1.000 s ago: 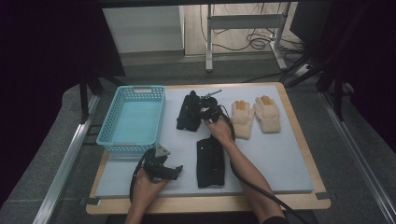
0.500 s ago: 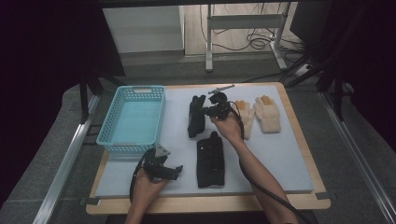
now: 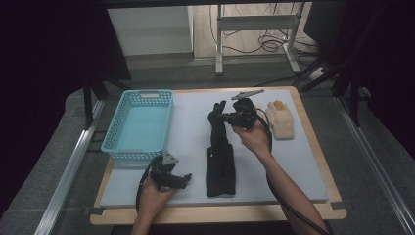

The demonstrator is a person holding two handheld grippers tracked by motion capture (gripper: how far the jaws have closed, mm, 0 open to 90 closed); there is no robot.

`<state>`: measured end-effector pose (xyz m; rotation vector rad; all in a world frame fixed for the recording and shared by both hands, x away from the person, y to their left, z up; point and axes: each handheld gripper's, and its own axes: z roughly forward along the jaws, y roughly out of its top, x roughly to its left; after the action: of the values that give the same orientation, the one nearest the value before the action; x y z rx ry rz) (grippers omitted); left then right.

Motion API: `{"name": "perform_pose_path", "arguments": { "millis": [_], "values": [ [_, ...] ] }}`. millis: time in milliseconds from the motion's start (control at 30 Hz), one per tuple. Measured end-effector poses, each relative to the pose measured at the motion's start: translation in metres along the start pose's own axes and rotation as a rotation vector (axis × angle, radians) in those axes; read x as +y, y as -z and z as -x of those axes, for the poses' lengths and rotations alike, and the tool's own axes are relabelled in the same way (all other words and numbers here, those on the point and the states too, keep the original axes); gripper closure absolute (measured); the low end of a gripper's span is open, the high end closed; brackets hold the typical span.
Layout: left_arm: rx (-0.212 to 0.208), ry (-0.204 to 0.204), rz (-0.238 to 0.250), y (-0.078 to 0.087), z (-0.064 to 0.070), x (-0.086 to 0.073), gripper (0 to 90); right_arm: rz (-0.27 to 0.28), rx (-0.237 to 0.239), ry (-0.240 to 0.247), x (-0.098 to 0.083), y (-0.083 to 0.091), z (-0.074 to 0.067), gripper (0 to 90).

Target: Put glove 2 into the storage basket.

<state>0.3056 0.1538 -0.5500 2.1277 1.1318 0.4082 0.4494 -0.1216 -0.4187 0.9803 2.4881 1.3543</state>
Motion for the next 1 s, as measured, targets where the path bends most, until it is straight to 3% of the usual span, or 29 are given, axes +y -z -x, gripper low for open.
{"name": "perform_pose_path", "arguments": {
  "millis": [433, 633, 800, 1000],
  "values": [
    [0.001, 0.004, 0.003, 0.0, 0.0, 0.0, 2.5, -0.029, 0.005, 0.03, -0.042, 0.055, -0.022, 86.3],
    [0.001, 0.004, 0.003, 0.0, 0.0, 0.0, 2.5, -0.061, -0.024, 0.065, -0.065, 0.076, -0.03, 86.3],
    [0.002, 0.005, 0.004, 0.0, 0.0, 0.0, 2.5, -0.092, -0.048, 0.093, -0.076, 0.079, -0.036, 86.2],
    [0.002, 0.004, 0.004, 0.0, 0.0, 0.0, 2.5, -0.127, -0.012, 0.105, -0.085, 0.059, -0.046, 86.1]
  ]
}}
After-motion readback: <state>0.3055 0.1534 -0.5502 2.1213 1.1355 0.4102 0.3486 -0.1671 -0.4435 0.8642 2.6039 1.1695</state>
